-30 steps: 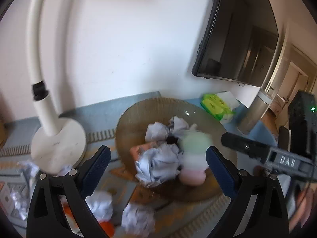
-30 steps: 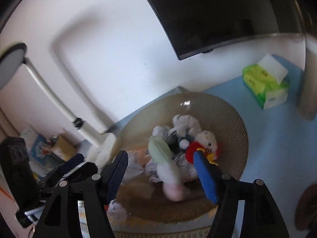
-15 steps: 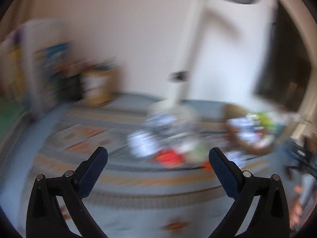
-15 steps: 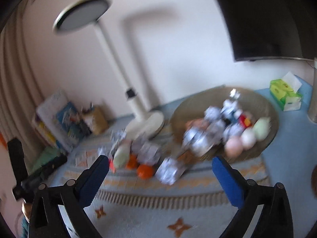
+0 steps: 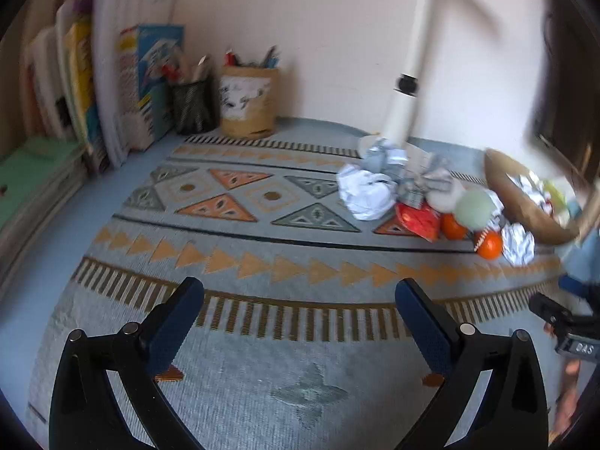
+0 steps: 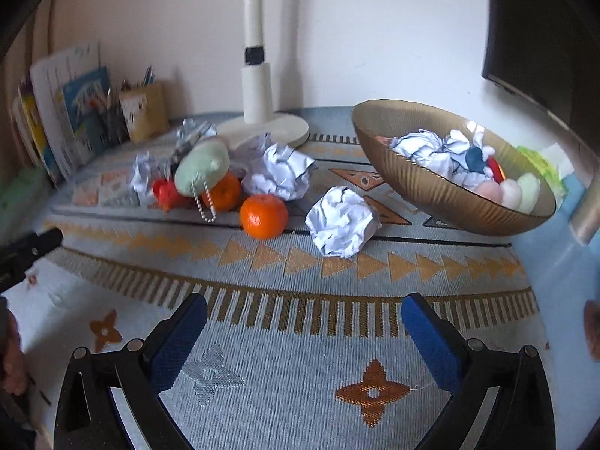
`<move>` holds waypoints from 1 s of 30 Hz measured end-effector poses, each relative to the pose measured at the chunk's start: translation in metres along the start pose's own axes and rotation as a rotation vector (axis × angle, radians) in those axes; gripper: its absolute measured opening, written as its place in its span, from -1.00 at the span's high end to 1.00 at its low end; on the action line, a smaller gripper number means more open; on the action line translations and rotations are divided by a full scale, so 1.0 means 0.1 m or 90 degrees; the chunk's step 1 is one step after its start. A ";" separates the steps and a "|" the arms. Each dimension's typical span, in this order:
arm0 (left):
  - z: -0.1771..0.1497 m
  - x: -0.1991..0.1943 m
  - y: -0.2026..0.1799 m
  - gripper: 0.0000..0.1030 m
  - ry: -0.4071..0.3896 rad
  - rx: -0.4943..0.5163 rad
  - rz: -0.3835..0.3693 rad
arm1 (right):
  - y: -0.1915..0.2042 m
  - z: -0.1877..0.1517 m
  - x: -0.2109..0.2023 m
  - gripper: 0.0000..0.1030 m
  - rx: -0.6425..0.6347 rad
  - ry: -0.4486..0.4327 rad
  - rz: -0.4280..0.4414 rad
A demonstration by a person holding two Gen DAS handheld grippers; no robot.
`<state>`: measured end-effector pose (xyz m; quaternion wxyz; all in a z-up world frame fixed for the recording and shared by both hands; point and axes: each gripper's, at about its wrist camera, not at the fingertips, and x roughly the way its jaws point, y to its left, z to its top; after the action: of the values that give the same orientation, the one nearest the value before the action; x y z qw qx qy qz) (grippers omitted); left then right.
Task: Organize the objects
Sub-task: 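Grasp the pink-white-green squishy stack with the right gripper while the left grasps a paper ball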
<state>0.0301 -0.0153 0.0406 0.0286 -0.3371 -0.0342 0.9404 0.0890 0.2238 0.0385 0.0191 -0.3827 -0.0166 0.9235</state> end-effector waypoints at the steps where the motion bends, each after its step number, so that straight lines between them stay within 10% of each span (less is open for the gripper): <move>1: 0.00 -0.01 -0.04 -0.98 -0.002 0.013 0.000 | 0.02 -0.01 0.00 -1.00 -0.006 -0.002 -0.001; 13: 0.12 0.07 -0.02 -0.98 0.058 0.019 -0.062 | 0.05 0.06 0.04 -1.00 -0.010 0.033 0.042; 23: 0.93 0.69 -0.28 -0.97 0.098 0.074 -0.119 | 0.50 0.91 0.16 -1.00 -0.109 0.008 0.056; 30: 0.98 1.27 -0.36 -0.44 0.152 0.056 -0.152 | 0.71 1.07 0.75 -0.03 -0.166 0.067 0.059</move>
<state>-0.1289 0.0262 0.0393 0.1585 -0.4384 -0.0291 0.8842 -0.0417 0.1550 0.0578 -0.0724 -0.4302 -0.1180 0.8920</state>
